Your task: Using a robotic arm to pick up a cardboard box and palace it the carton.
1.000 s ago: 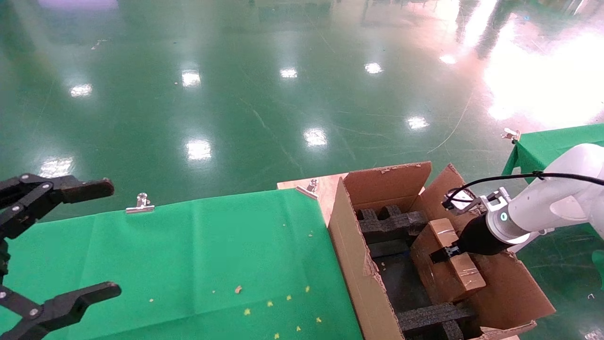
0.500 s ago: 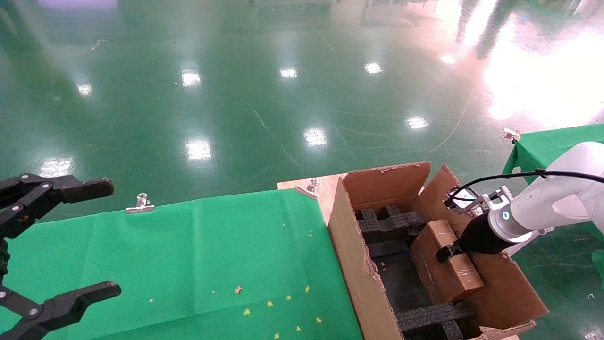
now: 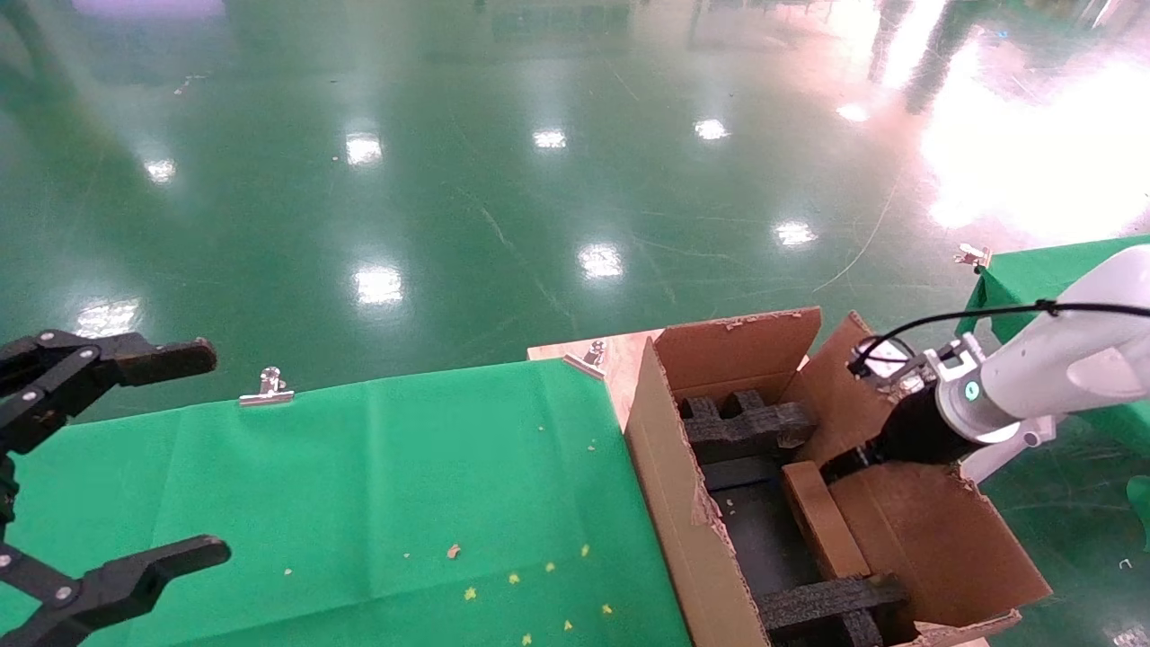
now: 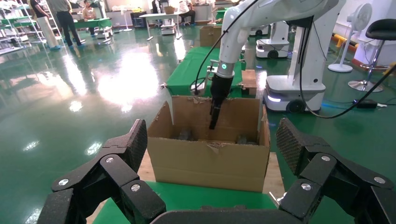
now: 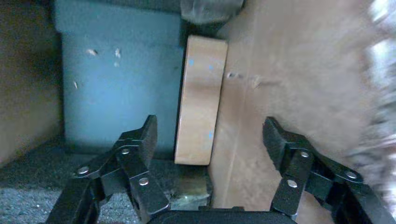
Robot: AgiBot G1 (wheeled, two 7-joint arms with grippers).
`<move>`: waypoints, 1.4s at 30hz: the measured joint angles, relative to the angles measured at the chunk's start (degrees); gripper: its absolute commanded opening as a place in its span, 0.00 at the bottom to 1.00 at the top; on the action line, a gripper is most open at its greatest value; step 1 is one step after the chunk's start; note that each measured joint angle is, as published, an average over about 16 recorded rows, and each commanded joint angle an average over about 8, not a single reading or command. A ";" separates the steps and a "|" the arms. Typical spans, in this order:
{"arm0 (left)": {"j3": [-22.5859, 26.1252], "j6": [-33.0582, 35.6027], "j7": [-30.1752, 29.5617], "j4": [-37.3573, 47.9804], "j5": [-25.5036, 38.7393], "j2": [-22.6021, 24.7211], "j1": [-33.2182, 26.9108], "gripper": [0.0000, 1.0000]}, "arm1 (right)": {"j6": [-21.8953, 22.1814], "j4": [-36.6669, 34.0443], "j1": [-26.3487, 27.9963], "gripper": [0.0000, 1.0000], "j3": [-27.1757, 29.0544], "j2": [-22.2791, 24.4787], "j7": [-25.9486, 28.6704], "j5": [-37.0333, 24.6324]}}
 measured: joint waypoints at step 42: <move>0.02 -0.02 0.01 0.02 -0.03 -0.01 0.01 1.00 | -3.05 45.18 16.85 1.00 18.83 19.85 -9.89 8.72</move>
